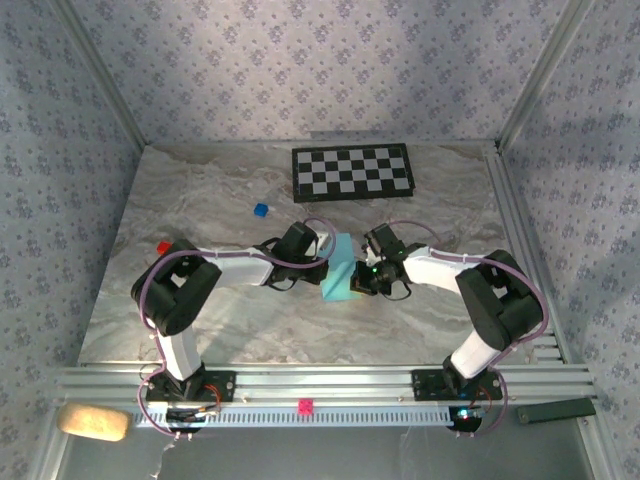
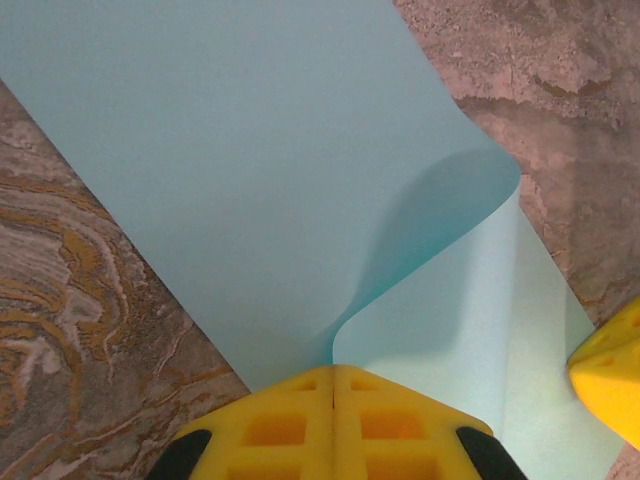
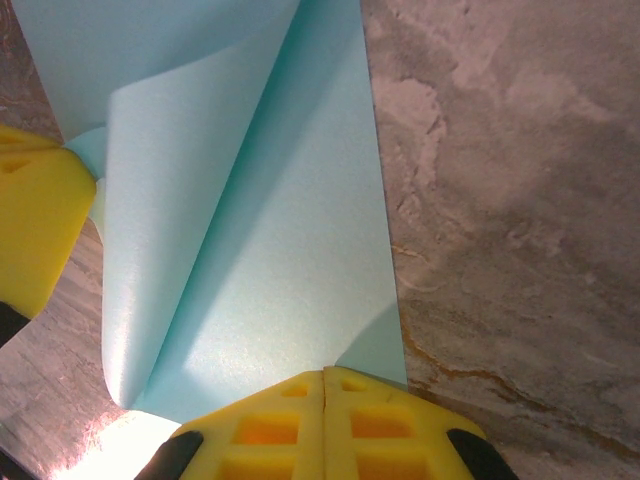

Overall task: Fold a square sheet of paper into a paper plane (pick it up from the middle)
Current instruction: Fold the triangle a second time at the center of the table.

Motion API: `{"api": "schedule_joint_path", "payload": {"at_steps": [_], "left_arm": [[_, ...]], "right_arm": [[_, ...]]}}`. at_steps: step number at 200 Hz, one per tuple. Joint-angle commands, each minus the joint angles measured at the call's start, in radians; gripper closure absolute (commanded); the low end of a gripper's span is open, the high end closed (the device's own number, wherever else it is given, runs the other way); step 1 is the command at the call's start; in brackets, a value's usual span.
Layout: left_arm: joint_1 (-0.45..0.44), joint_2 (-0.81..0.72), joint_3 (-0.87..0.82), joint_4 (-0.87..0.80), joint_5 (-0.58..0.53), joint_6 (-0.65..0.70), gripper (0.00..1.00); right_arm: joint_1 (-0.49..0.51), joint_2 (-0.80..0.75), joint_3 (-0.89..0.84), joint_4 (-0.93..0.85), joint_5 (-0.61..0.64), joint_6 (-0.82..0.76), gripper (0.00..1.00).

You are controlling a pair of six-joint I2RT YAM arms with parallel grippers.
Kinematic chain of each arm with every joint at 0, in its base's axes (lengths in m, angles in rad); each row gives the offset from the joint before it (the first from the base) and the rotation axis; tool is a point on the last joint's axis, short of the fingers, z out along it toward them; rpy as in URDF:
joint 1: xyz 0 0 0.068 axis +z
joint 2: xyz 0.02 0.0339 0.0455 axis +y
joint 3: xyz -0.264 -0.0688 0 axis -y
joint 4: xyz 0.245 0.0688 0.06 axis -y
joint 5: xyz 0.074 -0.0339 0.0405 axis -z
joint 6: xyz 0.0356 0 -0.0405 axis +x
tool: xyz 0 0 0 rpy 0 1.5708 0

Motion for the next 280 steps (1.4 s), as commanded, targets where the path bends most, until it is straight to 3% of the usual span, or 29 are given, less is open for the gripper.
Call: {"api": "schedule_joint_path", "payload": {"at_steps": [1,199,280], "left_arm": [[0.004,0.004,0.001,-0.008,-0.020,-0.001,0.98],[0.004,0.027,-0.004,-0.012,0.000,-0.013,0.98],[0.005,0.033,-0.013,-0.008,0.007,-0.023,0.98]], "right_arm": [[-0.007,0.029,-0.008,-0.072,0.051,0.000,0.93],[-0.007,0.033,-0.006,-0.055,0.042,0.005,0.93],[-0.052,-0.114,-0.061,0.147,-0.054,0.094,0.89]]}}
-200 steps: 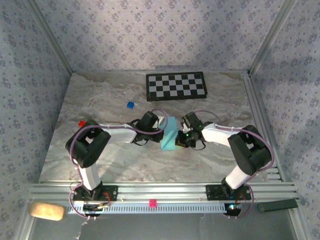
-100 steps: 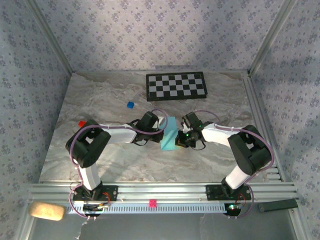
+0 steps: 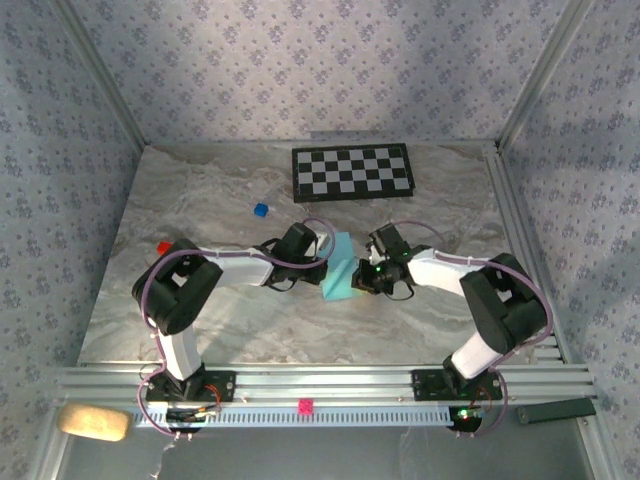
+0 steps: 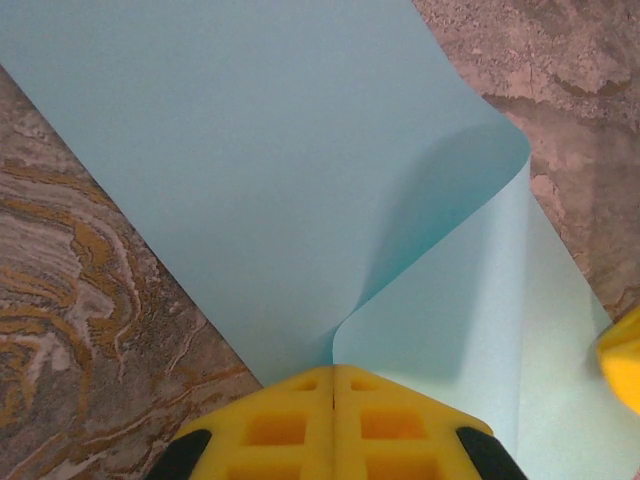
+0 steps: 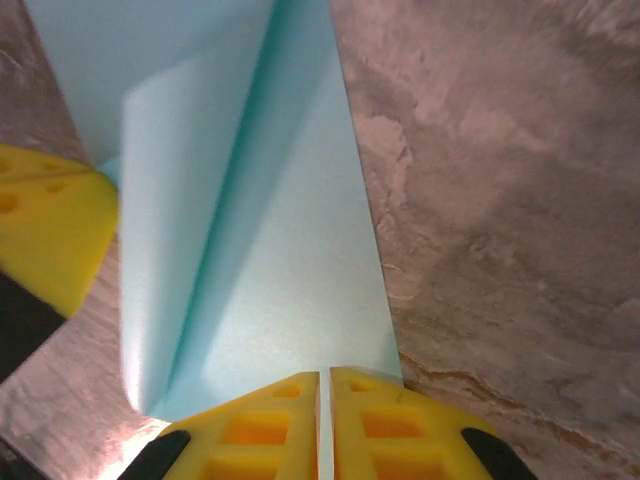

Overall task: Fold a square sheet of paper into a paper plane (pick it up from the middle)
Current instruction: Fold the triangle a second time at the center of the table.

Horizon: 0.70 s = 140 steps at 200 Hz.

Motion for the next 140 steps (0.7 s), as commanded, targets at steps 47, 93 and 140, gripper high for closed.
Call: {"api": "schedule_joint_path", "payload": {"at_steps": [47,93,140], "left_arm": [[0.004,0.025,-0.007,-0.013,0.013,-0.007,0.98],[0.004,0.026,-0.007,-0.011,0.015,-0.011,0.98],[0.004,0.026,-0.010,-0.011,0.016,-0.012,0.98]], "right_arm": [[-0.029,-0.043,-0.029,0.280,-0.153,0.162,0.99],[0.010,0.055,0.007,0.335,-0.172,0.206,1.00],[0.034,0.103,0.019,0.370,-0.175,0.228,1.00]]}}
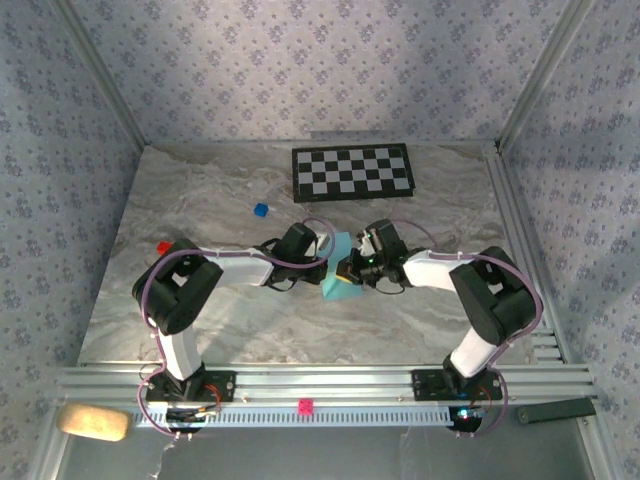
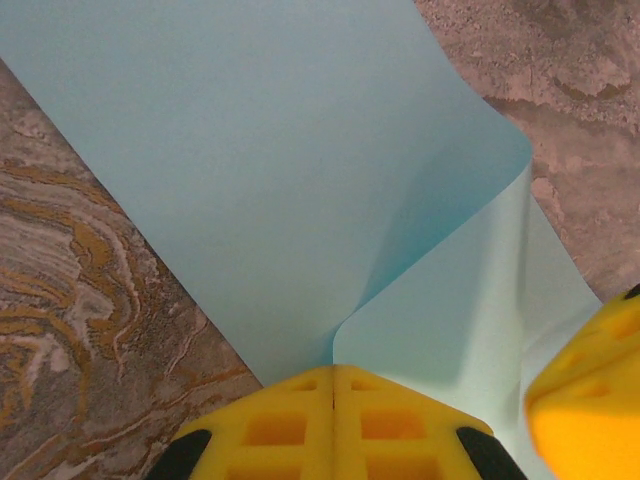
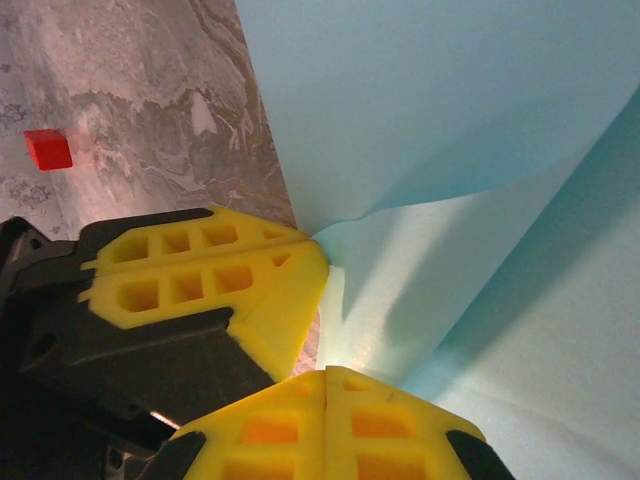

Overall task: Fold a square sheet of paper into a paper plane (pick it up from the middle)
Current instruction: Fold the triangle a second time at the center of the table.

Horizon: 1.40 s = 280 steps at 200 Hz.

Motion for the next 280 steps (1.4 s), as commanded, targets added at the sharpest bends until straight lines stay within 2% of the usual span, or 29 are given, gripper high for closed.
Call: {"api": "schedule_joint_path", "payload": {"at_steps": [1,63,142,215,280], "left_arm": [[0.005,0.025,-0.010,-0.014,0.015,-0.007,0.98],[0.005,0.024,-0.016,-0.013,0.014,-0.007,0.98],[0.004,0.020,-0.026,-0.009,0.013,-0.010,0.98],[0.005,0.021,-0.023,-0.016,0.009,-0.007,0.99],[0.004,0.027,-0.013,-0.025,0.010,-0.002,0.99]], "right_arm": [[0.011,0.015,0.031,0.033,-0.017,0.027,1.00],[0.012,0.063,0.049,0.026,-0.025,0.017,1.00],[-0.009,0.108,-0.045,0.091,-0.020,0.022,1.00],[-0.045,0.011,0.003,0.039,-0.029,-0.020,0.99],[-0.077,0.125,0.011,0.044,0.006,-0.016,1.00]]}}
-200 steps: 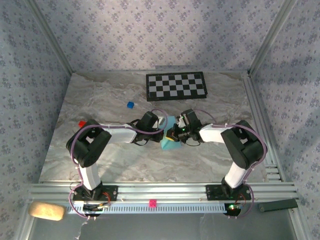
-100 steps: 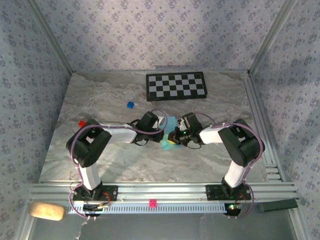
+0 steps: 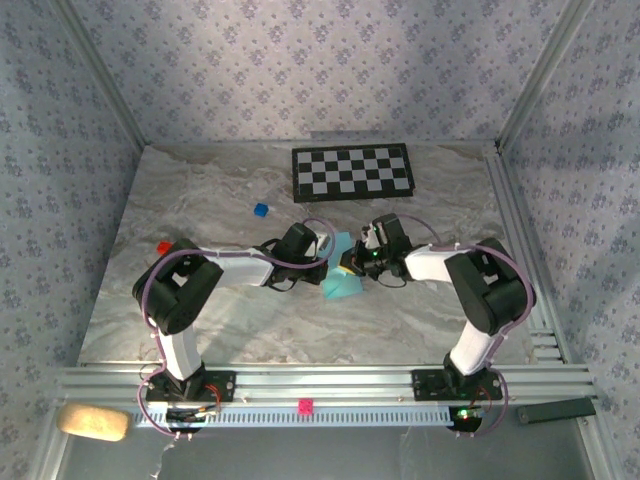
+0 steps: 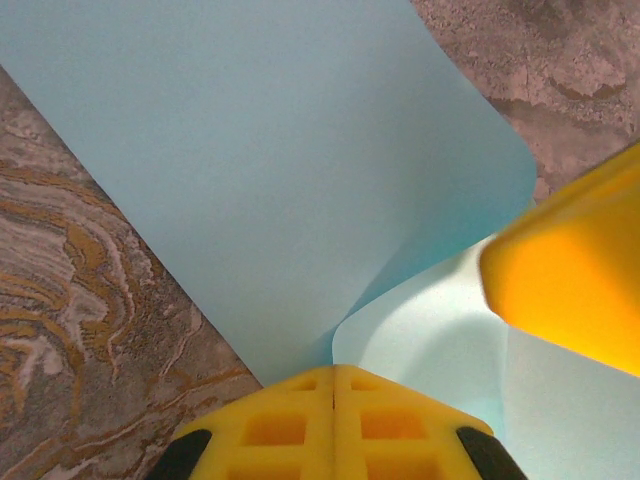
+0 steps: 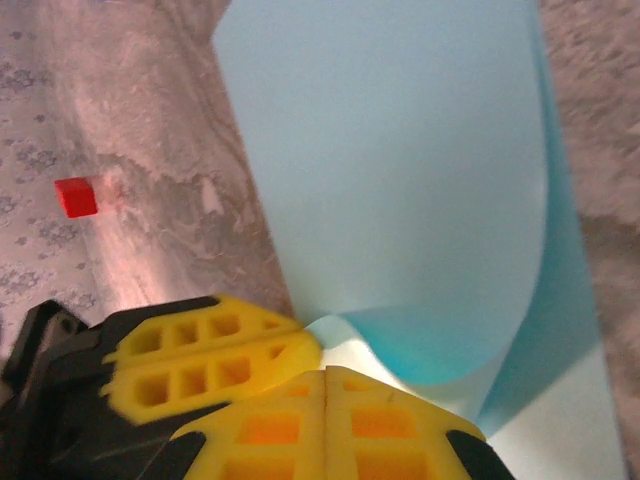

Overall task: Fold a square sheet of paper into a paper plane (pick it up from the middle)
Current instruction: Fold the triangle a second time at the center of the table.

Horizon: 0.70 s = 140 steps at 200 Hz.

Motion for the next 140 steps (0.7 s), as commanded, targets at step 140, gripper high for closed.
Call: {"api": "schedule_joint_path", "payload": {"at_steps": [140], "left_arm": [[0.004,0.029,-0.011,-0.049,0.003,0.010,0.99]], "right_arm": [[-0.052,0.055,0.028,-0.163,0.111,-0.063,0.98]]}}
